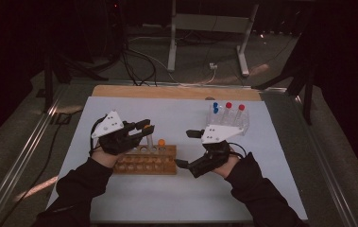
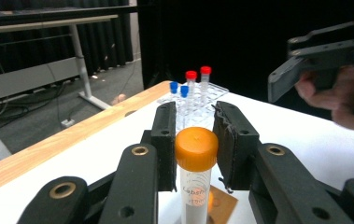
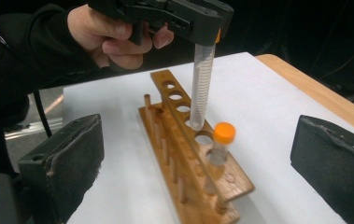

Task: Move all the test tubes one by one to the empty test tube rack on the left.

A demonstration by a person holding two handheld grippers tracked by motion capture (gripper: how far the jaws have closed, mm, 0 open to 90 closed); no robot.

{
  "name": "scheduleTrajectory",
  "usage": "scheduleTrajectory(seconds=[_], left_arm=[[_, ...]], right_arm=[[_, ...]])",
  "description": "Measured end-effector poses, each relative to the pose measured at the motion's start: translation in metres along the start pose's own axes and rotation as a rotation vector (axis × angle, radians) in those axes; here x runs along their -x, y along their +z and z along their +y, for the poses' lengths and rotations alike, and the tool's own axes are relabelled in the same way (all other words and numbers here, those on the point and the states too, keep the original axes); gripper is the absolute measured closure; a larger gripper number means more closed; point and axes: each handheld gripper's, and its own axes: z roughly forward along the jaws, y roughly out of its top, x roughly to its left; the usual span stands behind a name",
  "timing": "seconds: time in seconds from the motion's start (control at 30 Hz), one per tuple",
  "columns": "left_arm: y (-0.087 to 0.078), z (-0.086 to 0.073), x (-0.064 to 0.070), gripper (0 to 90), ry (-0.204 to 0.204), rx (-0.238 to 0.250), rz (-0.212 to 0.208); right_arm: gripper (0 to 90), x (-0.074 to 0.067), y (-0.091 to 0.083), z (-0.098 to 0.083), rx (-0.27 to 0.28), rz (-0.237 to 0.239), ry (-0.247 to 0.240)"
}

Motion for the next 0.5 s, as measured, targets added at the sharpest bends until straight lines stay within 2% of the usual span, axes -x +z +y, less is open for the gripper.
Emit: scheduleTrajectory(seconds=[0.07,0.13,0.3,0.5], left_arm=[[0.003,-0.003,-0.002,71.9,0.008,-0.010,0.017],[0.006,-0.006,-0.004,71.9,-0.015,-0.009,0.008],[0.013,-0.016,-0.002,71.9,-0.009,-0.031,0.018],[0.017,-0.028,-0.002,71.9,-0.033,-0.040,0.019]], right_arm=[[2.8,0.002,-0.002,-0.001,0.008,-0.011,0.009],[2.8,0.004,-0.004,-0.002,0.016,-0.021,0.017],[0.4,0.008,-0.010,-0.003,0.037,-0.031,0.064],[0.2,0.005,-0.010,-0.007,-0.003,-0.046,0.026]])
